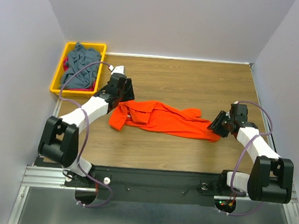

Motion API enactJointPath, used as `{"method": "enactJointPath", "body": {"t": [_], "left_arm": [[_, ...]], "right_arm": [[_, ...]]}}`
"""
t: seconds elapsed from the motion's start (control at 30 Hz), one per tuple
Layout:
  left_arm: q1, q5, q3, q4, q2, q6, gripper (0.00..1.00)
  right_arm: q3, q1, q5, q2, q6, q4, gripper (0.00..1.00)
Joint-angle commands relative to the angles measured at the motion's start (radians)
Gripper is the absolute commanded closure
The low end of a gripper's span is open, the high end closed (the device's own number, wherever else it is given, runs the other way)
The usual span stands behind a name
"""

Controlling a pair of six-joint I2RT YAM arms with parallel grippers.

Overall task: Fold and stack the t-shirts
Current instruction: Flatten the tshirt out

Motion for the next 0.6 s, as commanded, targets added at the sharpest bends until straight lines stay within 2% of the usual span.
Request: {"method": "enactJointPath", "body": {"t": [0.0,0.4,0.57], "left_arm": [[-0.001,0.002,-0.035,0.009,-0.130,-0.078,0.31],[0.000,-0.017,0.048,-0.028,0.045,-0.089,0.31],[0.017,-0.027,0.063,-0.019,0.085,-0.091,0.35]], "right_arm": [[0.042,-0.003,-0.023,-0.019,-0.006,0.015,0.56],[0.035,-0.004,-0.028,-0.029,-0.006,0.017,0.56],[0.029,-0.004,-0.031,-0.029,-0.006,0.017,0.55]]}}
